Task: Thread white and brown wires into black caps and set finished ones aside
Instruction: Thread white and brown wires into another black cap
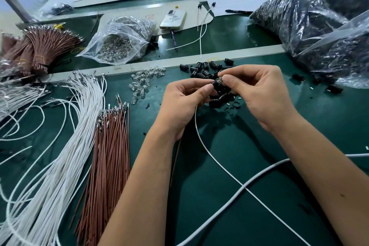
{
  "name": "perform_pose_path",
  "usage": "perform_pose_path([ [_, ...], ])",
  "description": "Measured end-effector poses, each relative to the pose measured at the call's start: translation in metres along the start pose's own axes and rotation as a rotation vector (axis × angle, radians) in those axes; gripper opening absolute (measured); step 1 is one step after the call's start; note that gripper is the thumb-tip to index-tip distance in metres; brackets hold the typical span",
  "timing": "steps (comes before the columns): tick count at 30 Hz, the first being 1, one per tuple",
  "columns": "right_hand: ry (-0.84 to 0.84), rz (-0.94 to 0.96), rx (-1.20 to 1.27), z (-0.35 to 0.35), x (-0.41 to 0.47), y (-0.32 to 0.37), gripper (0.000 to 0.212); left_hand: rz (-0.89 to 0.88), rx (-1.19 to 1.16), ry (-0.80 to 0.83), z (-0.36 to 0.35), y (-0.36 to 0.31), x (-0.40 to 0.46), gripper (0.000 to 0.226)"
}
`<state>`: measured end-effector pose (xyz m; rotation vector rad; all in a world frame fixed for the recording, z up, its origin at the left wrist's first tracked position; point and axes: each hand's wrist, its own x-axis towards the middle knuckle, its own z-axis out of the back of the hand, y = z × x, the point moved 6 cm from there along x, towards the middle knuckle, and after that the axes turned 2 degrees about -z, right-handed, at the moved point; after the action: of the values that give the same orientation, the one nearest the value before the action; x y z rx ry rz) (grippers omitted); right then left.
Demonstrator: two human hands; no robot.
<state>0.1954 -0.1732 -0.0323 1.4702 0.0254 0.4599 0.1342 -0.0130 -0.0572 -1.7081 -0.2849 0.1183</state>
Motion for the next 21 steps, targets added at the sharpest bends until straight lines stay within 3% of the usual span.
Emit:
perform_pose_path([
  [11, 0.086, 0.137, -0.202, -0.004, -0.002, 0.005, 0.015, -0.018, 0.067, 0.017, 0.004, 0.001, 0.001, 0.011],
  [16, 0.015, 0.288, -0.381, -0.003, -0.007, 0.018, 0.009, -0.018, 0.102, 0.016, 0.003, 0.002, 0.001, 0.010],
  [21, 0.086, 0.385, -0.466, -0.006, -0.008, 0.027, 0.007, 0.024, 0.067, 0.012, 0.004, 0.003, 0.002, 0.013],
])
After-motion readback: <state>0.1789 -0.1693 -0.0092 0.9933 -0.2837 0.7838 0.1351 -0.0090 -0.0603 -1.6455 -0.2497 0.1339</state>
